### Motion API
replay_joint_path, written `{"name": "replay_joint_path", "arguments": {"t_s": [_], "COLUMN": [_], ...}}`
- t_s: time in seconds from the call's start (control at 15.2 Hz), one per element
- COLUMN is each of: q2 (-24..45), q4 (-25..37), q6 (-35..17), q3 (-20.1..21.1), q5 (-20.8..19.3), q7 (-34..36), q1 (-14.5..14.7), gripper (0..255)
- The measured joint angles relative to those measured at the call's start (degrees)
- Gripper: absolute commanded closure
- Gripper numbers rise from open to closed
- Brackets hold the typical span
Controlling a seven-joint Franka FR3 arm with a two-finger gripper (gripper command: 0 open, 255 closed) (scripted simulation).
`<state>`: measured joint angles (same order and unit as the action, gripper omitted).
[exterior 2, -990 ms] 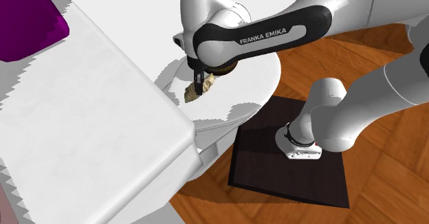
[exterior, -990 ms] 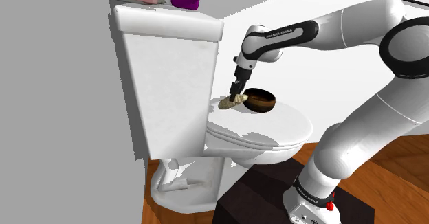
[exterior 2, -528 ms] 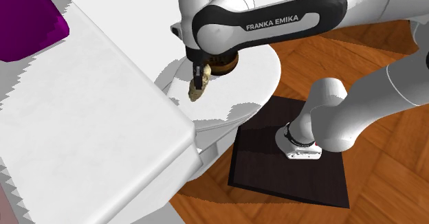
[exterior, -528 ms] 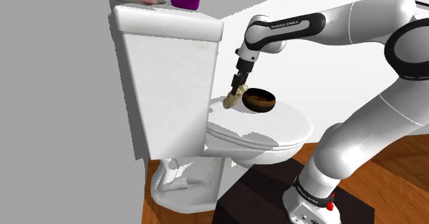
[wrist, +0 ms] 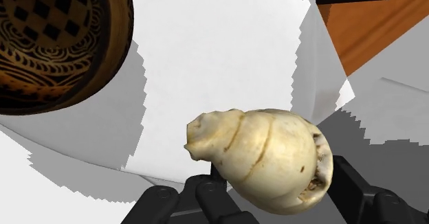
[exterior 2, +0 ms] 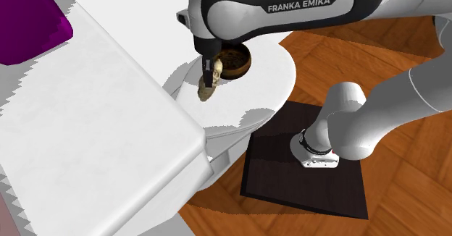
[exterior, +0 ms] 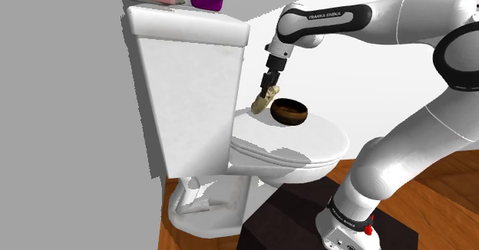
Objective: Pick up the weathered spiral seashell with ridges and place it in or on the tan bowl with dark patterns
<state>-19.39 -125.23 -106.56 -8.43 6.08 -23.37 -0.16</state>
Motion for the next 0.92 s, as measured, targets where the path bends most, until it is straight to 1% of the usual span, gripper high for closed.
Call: {"name": "replay_joint_path", "arguments": {"t_s": [0.26,0.4,0.66,0.73,0.92], "q2": [0.18,0.33,2.44,2.12,3.98], "q4": [1.3,1.57,4.76,4.67,6.43], "q6": [1.58,2.04,3.71,4.09,4.48], "q3": [-2.77,-4.68,-8.59,-9.52,-12.6], "q5": [-0.93,-1.58,-2.34,-2.75,-3.11], "q7": [-3.81,-6.52,-12.06,-13.44,-17.96], "q1": [-1.6,-2.72,-4.68,-5.31,-6.83], "gripper": [255,255,255,255,255]}}
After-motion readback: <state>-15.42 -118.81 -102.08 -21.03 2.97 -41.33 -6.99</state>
